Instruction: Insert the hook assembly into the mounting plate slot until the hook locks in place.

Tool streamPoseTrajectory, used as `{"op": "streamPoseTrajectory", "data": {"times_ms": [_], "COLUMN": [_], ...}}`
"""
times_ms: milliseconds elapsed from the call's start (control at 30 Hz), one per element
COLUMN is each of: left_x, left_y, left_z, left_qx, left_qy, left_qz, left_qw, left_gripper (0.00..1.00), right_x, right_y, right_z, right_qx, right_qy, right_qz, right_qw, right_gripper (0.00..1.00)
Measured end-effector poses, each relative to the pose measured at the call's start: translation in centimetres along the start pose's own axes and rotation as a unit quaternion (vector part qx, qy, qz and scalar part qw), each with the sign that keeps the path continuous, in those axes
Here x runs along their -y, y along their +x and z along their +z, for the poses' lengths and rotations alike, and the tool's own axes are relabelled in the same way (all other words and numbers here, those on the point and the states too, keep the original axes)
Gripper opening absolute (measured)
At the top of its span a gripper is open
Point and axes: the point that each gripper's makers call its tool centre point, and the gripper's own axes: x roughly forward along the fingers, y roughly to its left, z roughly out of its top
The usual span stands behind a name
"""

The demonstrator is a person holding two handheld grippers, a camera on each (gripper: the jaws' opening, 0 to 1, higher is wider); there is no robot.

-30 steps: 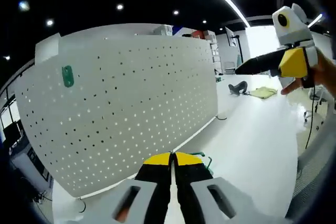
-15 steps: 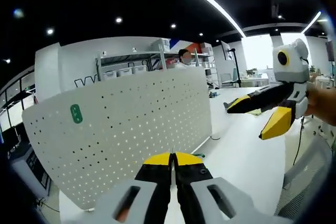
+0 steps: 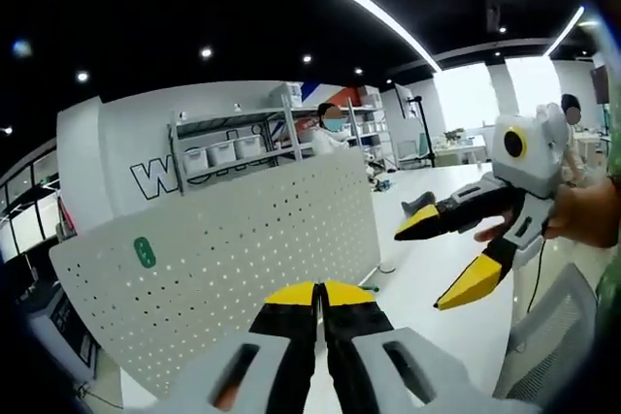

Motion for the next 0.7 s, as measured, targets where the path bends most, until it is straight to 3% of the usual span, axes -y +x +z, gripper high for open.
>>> {"op": "streamPoseTrajectory", "data": {"times_ms": [467, 700], "left_x": [2.0, 2.8], "left_y": [0.0, 0.2], "left_z": [1.5, 1.9], "left_qx": [-0.012, -0.019], "left_qy": [0.008, 0.007], "left_qz": [-0.022, -0.034], "left_qw": [0.9996, 0.9992], "left_gripper": [0.01, 0.01], "right_x": [0.1, 0.1], "right_y": [-0.4, -0.5], "right_z": [0.3, 0.8], "right_qx": [0.008, 0.014], "right_qy": [-0.059, -0.121], "right_qz": [-0.014, -0.024], "right_qw": [0.9981, 0.9922], "right_gripper": [0.41, 0.33]}}
